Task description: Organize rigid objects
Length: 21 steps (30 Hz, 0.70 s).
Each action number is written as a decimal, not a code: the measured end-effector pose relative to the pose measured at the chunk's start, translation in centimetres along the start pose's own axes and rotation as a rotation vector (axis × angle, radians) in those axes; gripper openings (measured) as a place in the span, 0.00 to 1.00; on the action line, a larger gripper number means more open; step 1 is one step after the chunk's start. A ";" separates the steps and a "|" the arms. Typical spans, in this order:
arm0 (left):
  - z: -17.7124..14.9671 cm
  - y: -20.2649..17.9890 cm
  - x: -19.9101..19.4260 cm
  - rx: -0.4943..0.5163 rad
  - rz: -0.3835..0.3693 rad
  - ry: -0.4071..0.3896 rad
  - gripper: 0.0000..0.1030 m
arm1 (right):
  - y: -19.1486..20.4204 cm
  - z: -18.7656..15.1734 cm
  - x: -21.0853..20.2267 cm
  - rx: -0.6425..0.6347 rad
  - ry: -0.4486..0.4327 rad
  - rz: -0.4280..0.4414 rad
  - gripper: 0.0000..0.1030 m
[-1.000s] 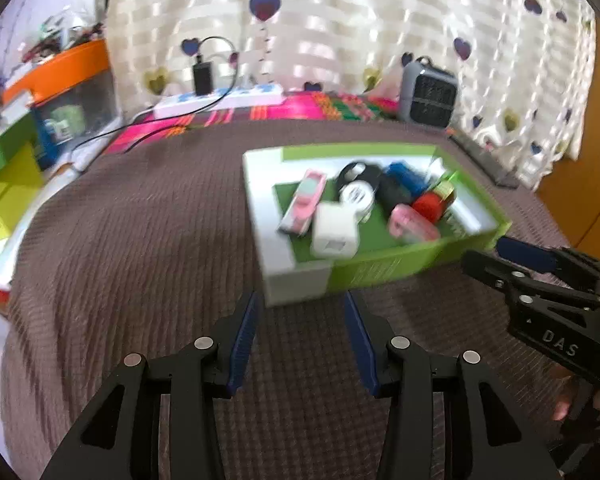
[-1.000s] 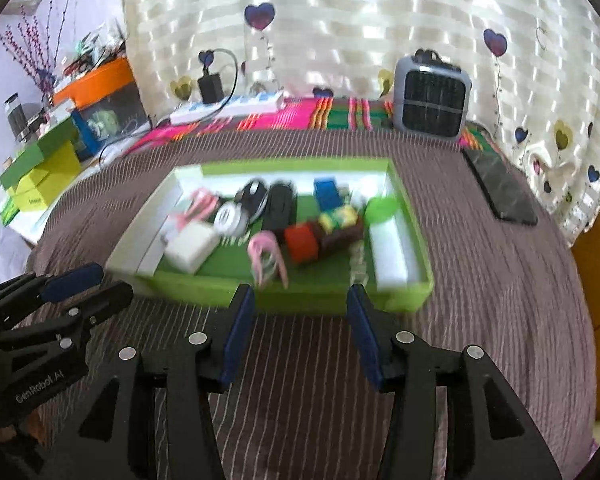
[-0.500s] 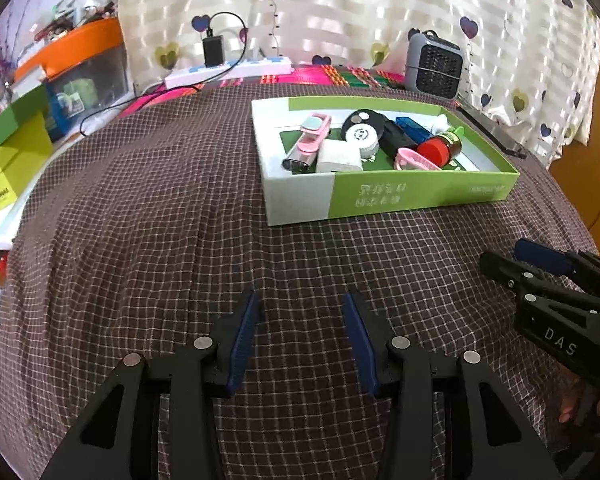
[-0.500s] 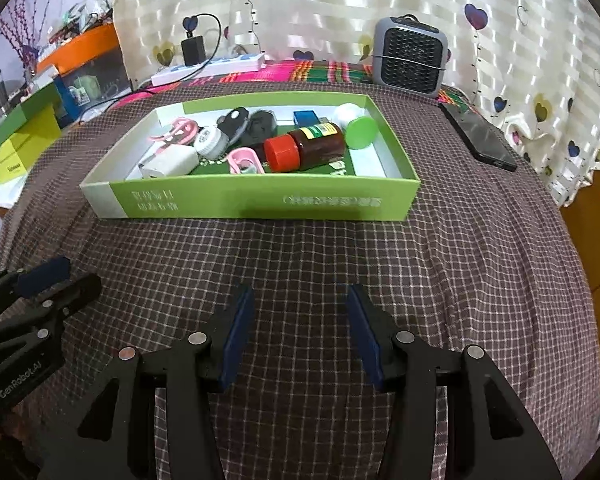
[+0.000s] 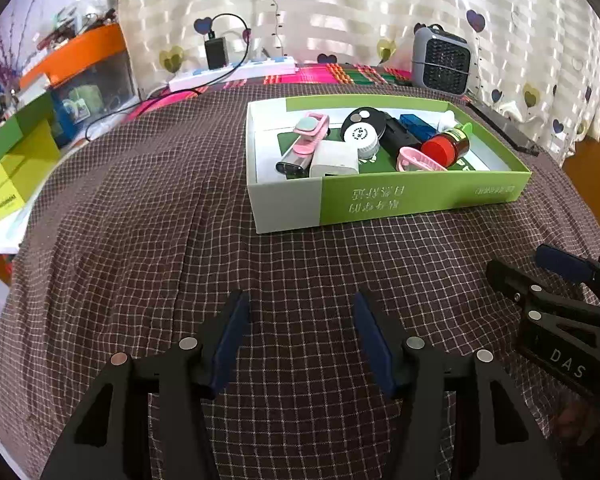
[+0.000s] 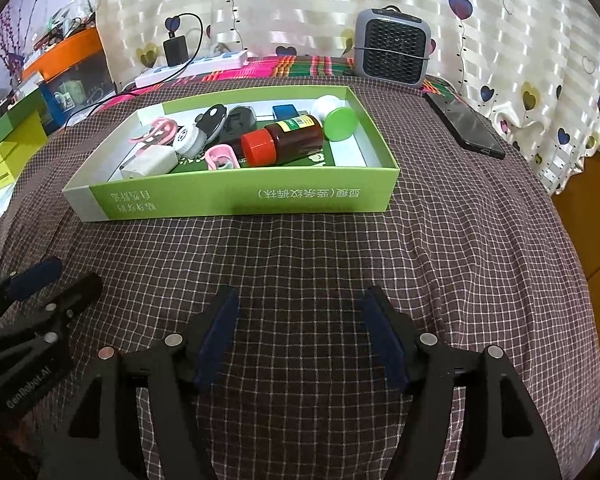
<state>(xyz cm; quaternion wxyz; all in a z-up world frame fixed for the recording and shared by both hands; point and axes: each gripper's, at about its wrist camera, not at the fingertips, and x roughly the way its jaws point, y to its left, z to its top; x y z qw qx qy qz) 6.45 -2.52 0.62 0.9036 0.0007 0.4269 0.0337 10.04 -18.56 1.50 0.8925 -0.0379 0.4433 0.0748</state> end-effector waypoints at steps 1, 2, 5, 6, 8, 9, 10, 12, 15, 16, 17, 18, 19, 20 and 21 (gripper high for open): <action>0.0 0.2 0.0 -0.012 -0.007 0.001 0.55 | 0.0 0.0 0.0 0.001 0.000 0.001 0.64; 0.0 0.2 0.1 -0.014 -0.009 0.001 0.55 | 0.0 0.0 0.0 0.003 0.000 0.003 0.64; 0.0 0.1 0.1 -0.008 0.000 0.001 0.55 | -0.1 0.0 0.0 0.002 0.000 0.002 0.65; 0.0 0.0 0.1 -0.010 -0.003 0.001 0.55 | -0.1 0.0 0.0 0.003 0.000 0.003 0.65; 0.0 0.0 0.1 -0.011 -0.004 0.001 0.55 | -0.1 0.0 0.0 0.003 0.000 0.003 0.65; 0.0 0.0 0.1 -0.010 -0.003 0.001 0.55 | -0.1 0.0 0.0 0.003 0.000 0.003 0.65; 0.0 0.0 0.1 -0.010 -0.003 0.001 0.55 | -0.1 0.0 0.0 0.003 0.000 0.002 0.65; 0.0 0.0 0.1 -0.010 -0.003 0.001 0.55 | -0.1 0.0 0.0 0.003 0.000 0.003 0.65; 0.0 0.0 0.1 -0.010 -0.003 0.001 0.55 | -0.1 0.0 0.0 0.003 0.000 0.003 0.65; 0.0 0.0 0.1 -0.010 -0.003 0.001 0.55 | -0.1 0.0 0.0 0.003 0.000 0.003 0.65; 0.0 0.0 0.1 -0.010 -0.003 0.000 0.55 | -0.1 0.0 0.0 0.003 0.000 0.003 0.65; 0.0 0.0 0.1 -0.010 -0.003 0.001 0.55 | -0.1 0.0 0.0 0.003 0.000 0.003 0.65; 0.0 -0.1 0.1 -0.009 -0.002 0.001 0.55 | -0.1 0.0 0.0 0.003 0.000 0.003 0.65; 0.0 0.0 0.1 -0.010 -0.003 0.001 0.55 | -0.1 0.0 0.0 0.003 0.000 0.003 0.65; 0.0 0.0 0.1 -0.010 -0.003 0.001 0.55 | -0.1 0.0 0.0 0.003 0.000 0.003 0.65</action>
